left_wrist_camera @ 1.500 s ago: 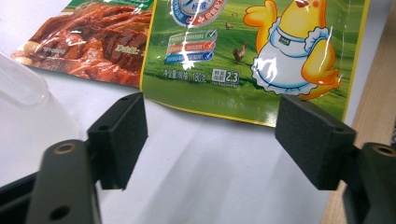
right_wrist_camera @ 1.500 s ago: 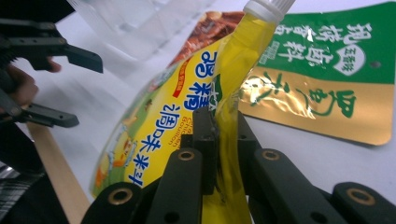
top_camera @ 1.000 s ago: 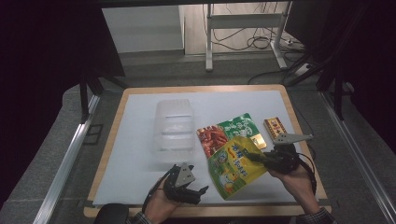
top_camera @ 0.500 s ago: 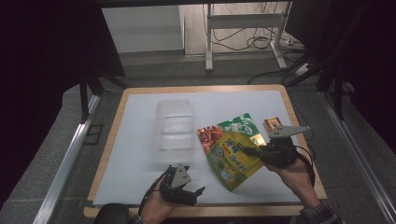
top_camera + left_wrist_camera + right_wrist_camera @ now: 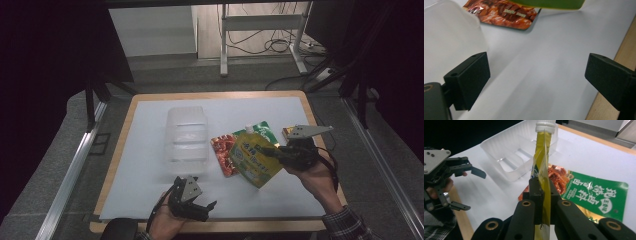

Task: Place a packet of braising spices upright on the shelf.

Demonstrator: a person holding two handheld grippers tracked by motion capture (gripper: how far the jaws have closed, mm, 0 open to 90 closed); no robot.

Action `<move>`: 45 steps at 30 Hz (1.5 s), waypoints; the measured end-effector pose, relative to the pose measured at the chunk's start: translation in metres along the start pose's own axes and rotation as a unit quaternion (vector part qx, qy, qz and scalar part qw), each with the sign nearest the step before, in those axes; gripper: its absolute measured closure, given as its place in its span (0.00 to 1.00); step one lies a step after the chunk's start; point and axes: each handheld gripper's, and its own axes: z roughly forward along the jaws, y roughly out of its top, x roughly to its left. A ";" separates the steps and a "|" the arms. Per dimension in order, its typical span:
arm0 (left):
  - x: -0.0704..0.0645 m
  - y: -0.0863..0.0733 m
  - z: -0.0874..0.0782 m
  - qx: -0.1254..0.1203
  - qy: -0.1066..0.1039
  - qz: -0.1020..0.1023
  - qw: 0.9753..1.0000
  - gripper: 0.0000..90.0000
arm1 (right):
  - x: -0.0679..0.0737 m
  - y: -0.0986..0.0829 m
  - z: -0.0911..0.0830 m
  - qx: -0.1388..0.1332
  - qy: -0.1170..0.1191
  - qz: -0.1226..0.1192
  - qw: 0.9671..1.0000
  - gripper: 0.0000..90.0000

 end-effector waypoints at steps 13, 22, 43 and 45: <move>0.003 -0.009 -0.004 -0.003 0.025 0.007 1.000 0.00 | -0.013 0.021 0.006 -0.022 0.001 -0.001 1.000 0.97; 0.006 -0.013 -0.007 -0.001 0.029 0.005 1.000 0.00 | -0.020 0.038 0.017 -0.032 0.006 -0.009 0.999 0.97; 0.007 -0.017 -0.013 -0.017 -0.001 -0.007 1.000 0.00 | -0.030 0.073 0.045 -0.042 0.010 -0.026 0.999 0.97; 0.007 -0.017 -0.013 -0.017 -0.003 -0.008 1.000 0.00 | -0.031 0.074 0.047 -0.042 0.009 -0.026 0.999 0.97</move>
